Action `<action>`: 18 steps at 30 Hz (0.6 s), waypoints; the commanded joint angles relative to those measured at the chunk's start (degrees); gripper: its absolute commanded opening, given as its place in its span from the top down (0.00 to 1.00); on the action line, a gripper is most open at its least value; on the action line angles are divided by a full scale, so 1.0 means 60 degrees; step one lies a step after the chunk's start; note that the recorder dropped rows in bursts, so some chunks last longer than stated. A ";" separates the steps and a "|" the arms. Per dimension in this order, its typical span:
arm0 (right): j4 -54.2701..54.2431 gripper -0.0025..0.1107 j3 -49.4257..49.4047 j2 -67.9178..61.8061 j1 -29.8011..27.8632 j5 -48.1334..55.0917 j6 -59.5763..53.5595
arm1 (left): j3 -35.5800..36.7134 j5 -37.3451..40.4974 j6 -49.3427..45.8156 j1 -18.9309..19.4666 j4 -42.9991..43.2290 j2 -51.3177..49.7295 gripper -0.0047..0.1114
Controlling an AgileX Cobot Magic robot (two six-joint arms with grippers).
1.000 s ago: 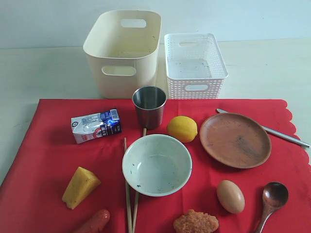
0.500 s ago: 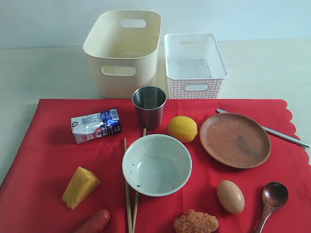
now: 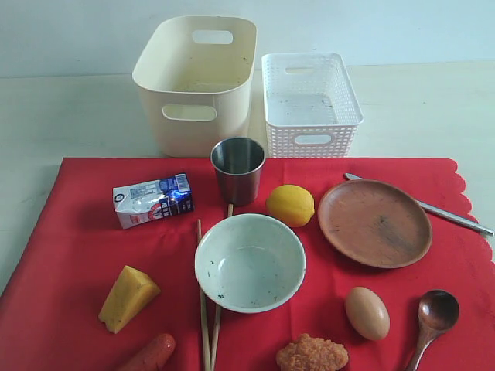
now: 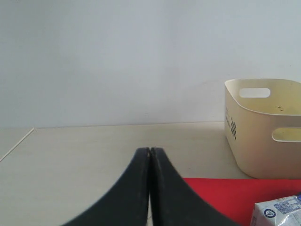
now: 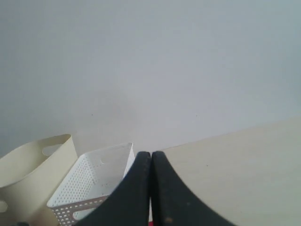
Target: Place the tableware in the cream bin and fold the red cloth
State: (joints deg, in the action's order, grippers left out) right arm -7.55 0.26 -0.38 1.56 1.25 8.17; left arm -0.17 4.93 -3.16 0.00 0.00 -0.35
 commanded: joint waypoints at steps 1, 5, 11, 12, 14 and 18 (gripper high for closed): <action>-0.0110 0.98 0.0160 0.0064 -0.0043 -0.0494 0.0003 | 0.0029 0.0023 -0.0010 0.0011 -0.0129 0.0058 0.94; -0.0242 0.98 0.0548 -0.0686 -0.0043 -0.0728 0.0003 | 0.0029 0.0023 -0.0010 0.0011 -0.0129 0.0058 0.94; -0.0242 0.98 0.1399 -0.2953 -0.0043 -0.0684 0.0003 | 0.0029 0.0023 -0.0010 0.0011 -0.0129 0.0058 0.94; -0.0242 0.98 0.1581 -0.3370 -0.0043 -0.0578 0.0003 | 0.0029 0.0023 -0.0010 0.0011 -0.0129 0.0058 0.94; -0.0242 0.98 0.1933 -0.4540 -0.0043 -0.0136 -0.0057 | 0.0029 0.0023 -0.0010 0.0011 -0.0129 0.0058 0.94; -0.0242 0.98 0.2421 -0.7051 -0.0043 0.0427 -0.0107 | 0.0029 0.0023 -0.0010 0.0011 -0.0129 0.0058 0.94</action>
State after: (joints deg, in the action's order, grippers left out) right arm -9.05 13.03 -34.05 1.56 1.64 8.24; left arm -0.17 4.93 -3.16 0.00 0.00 -0.35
